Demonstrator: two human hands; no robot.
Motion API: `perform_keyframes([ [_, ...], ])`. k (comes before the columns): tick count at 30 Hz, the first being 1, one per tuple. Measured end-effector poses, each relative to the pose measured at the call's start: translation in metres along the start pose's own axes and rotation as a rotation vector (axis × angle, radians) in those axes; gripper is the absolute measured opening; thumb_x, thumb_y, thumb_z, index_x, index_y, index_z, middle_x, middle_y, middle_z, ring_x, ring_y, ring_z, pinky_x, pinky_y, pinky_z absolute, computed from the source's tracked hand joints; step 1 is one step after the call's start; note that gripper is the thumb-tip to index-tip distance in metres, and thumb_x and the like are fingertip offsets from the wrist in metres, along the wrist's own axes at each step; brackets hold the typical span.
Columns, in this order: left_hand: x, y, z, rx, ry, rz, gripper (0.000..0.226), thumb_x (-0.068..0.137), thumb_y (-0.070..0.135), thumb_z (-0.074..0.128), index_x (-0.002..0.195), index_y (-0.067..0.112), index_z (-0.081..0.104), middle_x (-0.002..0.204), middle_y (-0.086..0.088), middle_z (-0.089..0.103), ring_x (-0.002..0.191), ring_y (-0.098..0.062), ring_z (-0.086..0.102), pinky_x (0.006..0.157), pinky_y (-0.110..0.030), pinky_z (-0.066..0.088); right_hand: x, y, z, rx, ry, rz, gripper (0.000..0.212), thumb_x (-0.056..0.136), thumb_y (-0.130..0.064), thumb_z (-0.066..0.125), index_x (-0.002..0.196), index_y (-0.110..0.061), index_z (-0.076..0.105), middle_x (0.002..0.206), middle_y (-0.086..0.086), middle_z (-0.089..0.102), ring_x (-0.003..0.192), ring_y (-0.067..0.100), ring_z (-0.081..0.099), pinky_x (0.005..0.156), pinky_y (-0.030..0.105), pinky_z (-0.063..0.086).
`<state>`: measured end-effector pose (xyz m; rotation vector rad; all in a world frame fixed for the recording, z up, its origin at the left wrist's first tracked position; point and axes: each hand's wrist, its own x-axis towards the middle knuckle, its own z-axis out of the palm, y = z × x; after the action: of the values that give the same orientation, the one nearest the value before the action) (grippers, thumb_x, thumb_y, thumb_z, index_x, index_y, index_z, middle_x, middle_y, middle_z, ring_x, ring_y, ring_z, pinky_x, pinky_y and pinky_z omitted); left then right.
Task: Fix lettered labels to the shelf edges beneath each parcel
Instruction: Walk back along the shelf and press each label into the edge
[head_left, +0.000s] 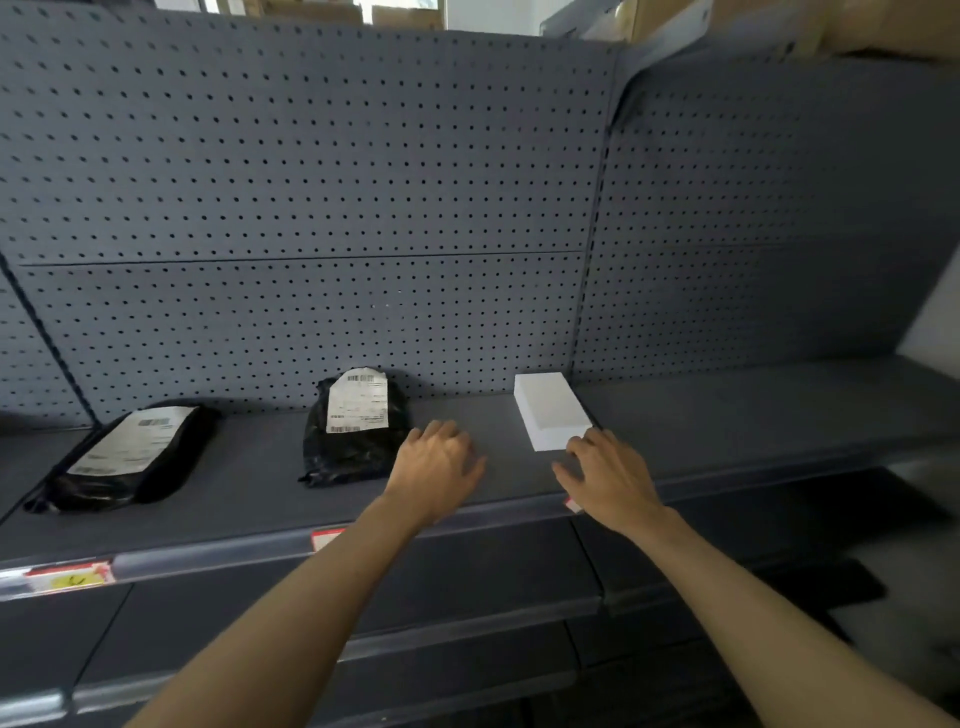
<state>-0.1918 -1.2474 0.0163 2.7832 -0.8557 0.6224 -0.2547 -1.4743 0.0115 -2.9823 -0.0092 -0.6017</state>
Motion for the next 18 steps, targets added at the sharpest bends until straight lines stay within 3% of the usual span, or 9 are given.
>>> perform_keyframes([
  [9, 0.034, 0.11, 0.062, -0.025, -0.104, -0.045, 0.029, 0.091, 0.034, 0.048, 0.099, 0.011, 0.063, 0.104, -0.008, 0.063, 0.099, -0.025, 0.055, 0.087, -0.038, 0.042, -0.003, 0.102, 0.015, 0.039, -0.037, -0.059, 0.031, 0.093, -0.04, 0.054, 0.104, -0.012, 0.061, 0.098, 0.005, 0.06, 0.086, 0.018, 0.056, 0.067, 0.029, 0.049],
  [15, 0.04, 0.138, 0.101, 0.026, -0.189, -0.137, 0.022, 0.092, 0.026, 0.049, 0.103, 0.012, 0.061, 0.11, -0.008, 0.06, 0.103, -0.026, 0.052, 0.087, -0.036, 0.041, 0.004, 0.113, 0.04, 0.118, -0.075, -0.19, 0.026, 0.095, -0.028, 0.054, 0.117, -0.014, 0.055, 0.109, 0.005, 0.058, 0.095, 0.019, 0.056, 0.075, 0.028, 0.049],
  [18, 0.036, 0.146, 0.114, 0.049, -0.18, -0.166, 0.017, 0.09, 0.017, 0.052, 0.103, 0.012, 0.062, 0.11, -0.008, 0.057, 0.103, -0.026, 0.05, 0.086, -0.036, 0.041, 0.005, 0.113, 0.052, 0.111, -0.086, -0.259, 0.019, 0.094, -0.019, 0.055, 0.113, -0.014, 0.056, 0.107, 0.006, 0.059, 0.095, 0.022, 0.055, 0.071, 0.03, 0.046],
])
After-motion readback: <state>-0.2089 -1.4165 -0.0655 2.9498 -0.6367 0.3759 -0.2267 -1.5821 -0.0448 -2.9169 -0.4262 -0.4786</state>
